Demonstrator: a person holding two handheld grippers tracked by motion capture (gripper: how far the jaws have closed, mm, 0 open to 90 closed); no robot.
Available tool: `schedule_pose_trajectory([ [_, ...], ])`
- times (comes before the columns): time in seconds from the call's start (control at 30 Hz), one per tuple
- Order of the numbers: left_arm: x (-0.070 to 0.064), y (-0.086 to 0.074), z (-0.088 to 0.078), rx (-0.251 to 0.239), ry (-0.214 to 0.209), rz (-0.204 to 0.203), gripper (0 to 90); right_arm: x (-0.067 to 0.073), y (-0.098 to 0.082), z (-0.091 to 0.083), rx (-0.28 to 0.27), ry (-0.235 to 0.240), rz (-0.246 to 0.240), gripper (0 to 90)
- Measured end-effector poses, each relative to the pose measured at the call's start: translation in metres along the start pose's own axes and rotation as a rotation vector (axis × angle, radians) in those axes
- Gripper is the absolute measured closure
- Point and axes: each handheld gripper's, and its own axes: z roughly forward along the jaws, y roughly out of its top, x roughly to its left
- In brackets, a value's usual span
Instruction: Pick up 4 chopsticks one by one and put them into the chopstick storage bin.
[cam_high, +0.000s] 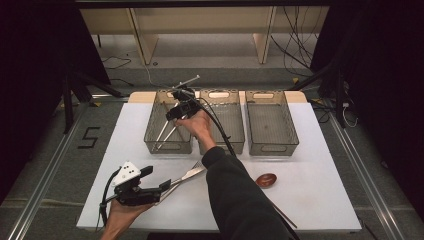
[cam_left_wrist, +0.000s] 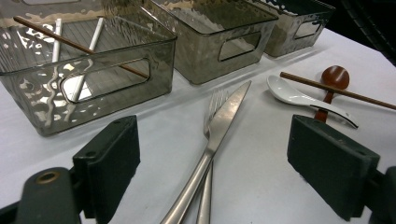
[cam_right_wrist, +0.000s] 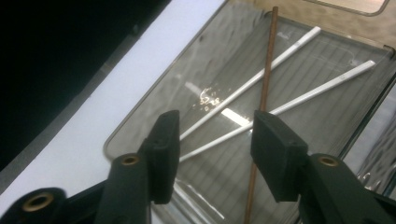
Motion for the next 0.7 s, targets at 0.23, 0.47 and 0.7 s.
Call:
schedule_pose_trajectory([
  [0.23, 0.001, 0.0, 0.0, -0.001, 0.006, -0.008, 16.6, 0.004, -0.014, -0.03, -0.011, 0.017, -0.066, 41.2],
  [0.47, 0.001, -0.001, 0.0, -0.001, 0.01, -0.009, 16.4, 0.005, -0.032, -0.064, -0.04, 0.032, -0.123, 38.1],
  [0.7, 0.001, -0.001, 0.0, 0.001, 0.008, -0.013, 16.3, 0.0, -0.055, -0.094, -0.061, 0.038, -0.146, 36.1],
])
